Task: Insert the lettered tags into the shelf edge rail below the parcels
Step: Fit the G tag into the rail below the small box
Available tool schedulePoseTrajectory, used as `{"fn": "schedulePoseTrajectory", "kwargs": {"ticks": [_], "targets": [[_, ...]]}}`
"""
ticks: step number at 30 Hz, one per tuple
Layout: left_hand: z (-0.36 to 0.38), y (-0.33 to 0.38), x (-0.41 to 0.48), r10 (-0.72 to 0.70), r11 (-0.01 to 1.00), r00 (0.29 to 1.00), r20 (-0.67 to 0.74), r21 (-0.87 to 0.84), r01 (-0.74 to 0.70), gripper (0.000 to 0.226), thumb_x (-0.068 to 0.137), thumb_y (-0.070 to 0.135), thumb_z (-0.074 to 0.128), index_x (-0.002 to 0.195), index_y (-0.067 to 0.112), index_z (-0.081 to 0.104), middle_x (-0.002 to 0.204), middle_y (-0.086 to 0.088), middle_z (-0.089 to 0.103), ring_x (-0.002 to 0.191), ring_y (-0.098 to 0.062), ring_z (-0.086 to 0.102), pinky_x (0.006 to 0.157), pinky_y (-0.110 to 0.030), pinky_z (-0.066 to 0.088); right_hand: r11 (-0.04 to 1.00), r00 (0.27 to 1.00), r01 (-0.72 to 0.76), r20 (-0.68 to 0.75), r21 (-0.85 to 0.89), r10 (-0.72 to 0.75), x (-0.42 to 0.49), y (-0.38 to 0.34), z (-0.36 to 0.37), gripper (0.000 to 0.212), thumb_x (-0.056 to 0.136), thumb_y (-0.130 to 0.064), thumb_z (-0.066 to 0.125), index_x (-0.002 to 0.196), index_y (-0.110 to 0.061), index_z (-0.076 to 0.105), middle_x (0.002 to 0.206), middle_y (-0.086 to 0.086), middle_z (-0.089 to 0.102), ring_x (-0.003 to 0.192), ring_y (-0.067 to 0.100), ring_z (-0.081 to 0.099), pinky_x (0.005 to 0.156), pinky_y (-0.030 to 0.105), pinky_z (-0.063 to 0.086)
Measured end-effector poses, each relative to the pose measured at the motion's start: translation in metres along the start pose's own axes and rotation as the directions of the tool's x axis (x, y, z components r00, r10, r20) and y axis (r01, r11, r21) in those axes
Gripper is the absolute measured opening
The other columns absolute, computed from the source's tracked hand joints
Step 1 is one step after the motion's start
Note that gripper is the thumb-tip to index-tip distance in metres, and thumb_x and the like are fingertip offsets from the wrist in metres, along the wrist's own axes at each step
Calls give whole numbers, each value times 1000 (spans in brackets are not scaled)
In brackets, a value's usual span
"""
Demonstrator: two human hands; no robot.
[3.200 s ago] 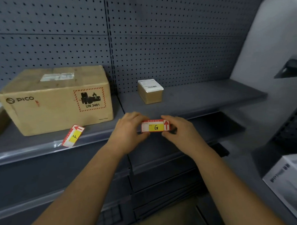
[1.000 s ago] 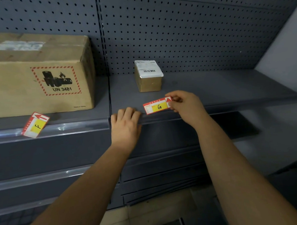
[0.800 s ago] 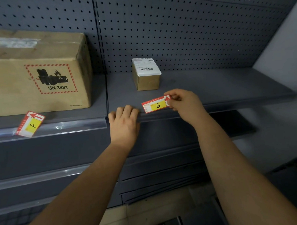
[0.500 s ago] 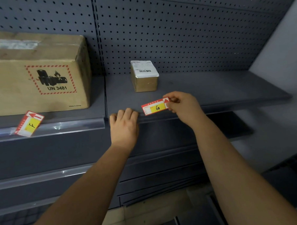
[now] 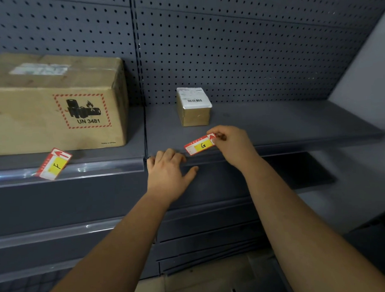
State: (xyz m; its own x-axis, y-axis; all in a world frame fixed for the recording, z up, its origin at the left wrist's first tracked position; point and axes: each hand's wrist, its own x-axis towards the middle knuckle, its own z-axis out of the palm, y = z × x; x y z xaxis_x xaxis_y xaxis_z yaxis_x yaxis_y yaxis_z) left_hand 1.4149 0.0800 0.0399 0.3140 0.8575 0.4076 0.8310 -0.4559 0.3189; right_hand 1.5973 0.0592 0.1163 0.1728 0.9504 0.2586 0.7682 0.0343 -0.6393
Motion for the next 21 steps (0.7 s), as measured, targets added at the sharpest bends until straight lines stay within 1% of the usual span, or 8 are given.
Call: {"fn": "schedulePoseTrajectory", "kwargs": {"ticks": [3, 7, 8, 11, 13, 17, 19, 21], "targets": [[-1, -1, -1, 5, 1000, 1000, 15, -17, -5, 51, 83, 65, 43, 112, 26, 59, 110, 5, 51, 106, -16, 43, 96, -36, 25, 992, 998, 65, 6, -105, -64, 4, -1, 4, 23, 94, -9, 57, 112, -17, 69, 103, -2, 61, 94, 9, 56, 78, 16, 42], [-3, -3, -3, 8, 999, 1000, 13, -49, -7, 49, 83, 63, 46, 114, 27, 58, 111, 5, 51, 106, -16, 43, 93, -34, 22, 969, 988, 152, 45, -196, -146, 3, 2, 18, 25, 94, -7, 54, 112, -15, 70, 101, 1, 60, 92, 13, 56, 82, 24, 47], [-3, -4, -4, 9, 998, 1000, 18, -56, -8, 49, 83, 62, 47, 114, 27, 57, 111, 6, 51, 106, -16, 42, 94, -34, 22, 965, 987, 158, 53, -211, -150, 2, 3, 21, 26, 94, -8, 53, 113, -15, 69, 102, 2, 60, 93, 13, 56, 81, 23, 46], [-7, -7, -5, 23, 996, 999, 48, -84, -19, 47, 83, 61, 48, 116, 28, 55, 114, 7, 49, 108, -15, 42, 98, -36, 25, 974, 992, 121, 42, -192, -115, -1, 4, 23, 31, 96, -10, 52, 124, -16, 63, 105, 2, 59, 93, 9, 53, 82, 19, 43], [-13, -9, -5, 33, 994, 997, 74, -105, -25, 45, 83, 59, 48, 117, 30, 54, 116, 8, 49, 111, -16, 42, 99, -37, 25, 983, 995, 100, 44, -156, -94, -5, 1, 21, 39, 96, -8, 53, 133, -17, 57, 107, 1, 57, 95, 9, 52, 88, 25, 49], [-34, -16, -11, 15, 984, 999, 43, -177, -7, 39, 84, 51, 55, 116, 29, 55, 117, 8, 52, 113, -15, 43, 100, -37, 31, 995, 999, 20, -28, -102, -23, -18, -2, 15, 54, 94, -13, 58, 145, -22, 41, 133, 5, 51, 121, 18, 49, 104, 36, 42], [-50, -21, -20, 24, 980, 1000, 17, -200, -20, 37, 84, 49, 56, 115, 29, 56, 117, 8, 52, 112, -15, 44, 98, -37, 34, 996, 998, 14, -66, -83, -19, -27, -7, 14, 53, 93, -18, 60, 143, -23, 43, 136, 5, 48, 125, 21, 47, 104, 38, 42], [-67, -27, -31, 40, 983, 999, -3, -181, -40, 36, 85, 48, 57, 115, 29, 57, 116, 8, 53, 111, -15, 44, 96, -38, 35, 994, 998, 67, -10, -91, -68, -40, -21, 16, 52, 90, -24, 63, 140, -25, 46, 129, 2, 52, 117, 19, 52, 97, 39, 47]]}}
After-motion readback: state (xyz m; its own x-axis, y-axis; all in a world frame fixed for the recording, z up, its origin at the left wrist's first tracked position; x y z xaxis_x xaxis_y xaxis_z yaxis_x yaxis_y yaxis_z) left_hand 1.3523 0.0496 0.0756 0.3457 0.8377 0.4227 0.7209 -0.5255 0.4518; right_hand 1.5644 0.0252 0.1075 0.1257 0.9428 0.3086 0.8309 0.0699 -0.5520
